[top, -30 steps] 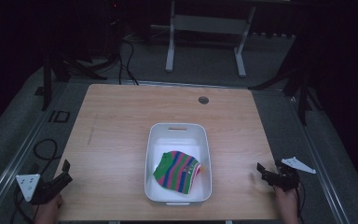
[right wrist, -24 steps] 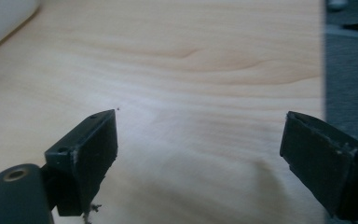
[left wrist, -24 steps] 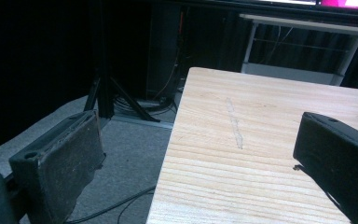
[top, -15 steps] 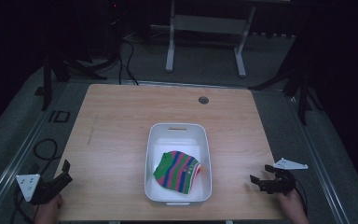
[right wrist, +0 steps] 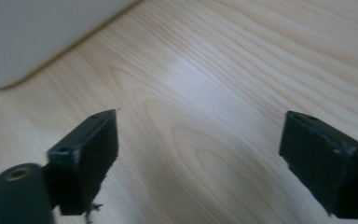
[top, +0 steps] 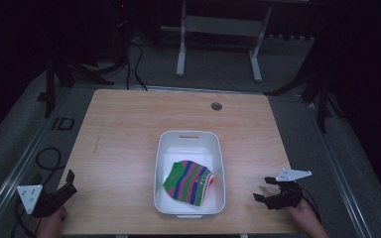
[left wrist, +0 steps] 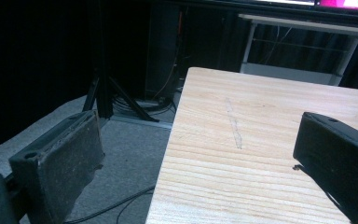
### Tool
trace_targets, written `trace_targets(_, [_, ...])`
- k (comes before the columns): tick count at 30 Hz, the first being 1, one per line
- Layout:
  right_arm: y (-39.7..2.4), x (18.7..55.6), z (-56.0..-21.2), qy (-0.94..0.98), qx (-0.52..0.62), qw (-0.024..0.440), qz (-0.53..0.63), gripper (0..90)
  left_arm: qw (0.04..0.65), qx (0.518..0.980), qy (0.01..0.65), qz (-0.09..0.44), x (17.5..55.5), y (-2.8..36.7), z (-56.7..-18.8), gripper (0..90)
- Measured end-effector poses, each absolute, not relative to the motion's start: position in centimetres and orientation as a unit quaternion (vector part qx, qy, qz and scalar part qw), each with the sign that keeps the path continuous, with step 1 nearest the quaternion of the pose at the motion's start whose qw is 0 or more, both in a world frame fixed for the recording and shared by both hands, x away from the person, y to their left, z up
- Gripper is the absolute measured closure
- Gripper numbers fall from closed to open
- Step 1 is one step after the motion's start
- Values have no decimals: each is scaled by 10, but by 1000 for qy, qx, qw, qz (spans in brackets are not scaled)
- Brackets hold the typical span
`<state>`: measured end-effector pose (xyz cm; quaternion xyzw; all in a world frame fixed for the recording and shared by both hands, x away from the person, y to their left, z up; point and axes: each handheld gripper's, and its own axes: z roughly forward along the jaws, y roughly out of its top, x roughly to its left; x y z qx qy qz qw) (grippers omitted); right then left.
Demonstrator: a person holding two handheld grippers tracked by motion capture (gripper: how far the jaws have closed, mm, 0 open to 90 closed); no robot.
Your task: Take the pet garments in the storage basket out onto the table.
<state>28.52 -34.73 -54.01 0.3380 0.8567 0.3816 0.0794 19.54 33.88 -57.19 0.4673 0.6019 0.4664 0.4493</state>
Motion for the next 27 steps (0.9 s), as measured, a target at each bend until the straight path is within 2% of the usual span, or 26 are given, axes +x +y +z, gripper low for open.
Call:
trace_targets(11, [-315, 289, -507, 870, 280, 53, 402, 124, 451, 467, 602, 465, 196, 339, -572, 18])
trace_targets(27, [-257, 295, -451, 879, 216, 48, 422, 130, 453, 468, 601, 463, 195, 340, -572, 18])
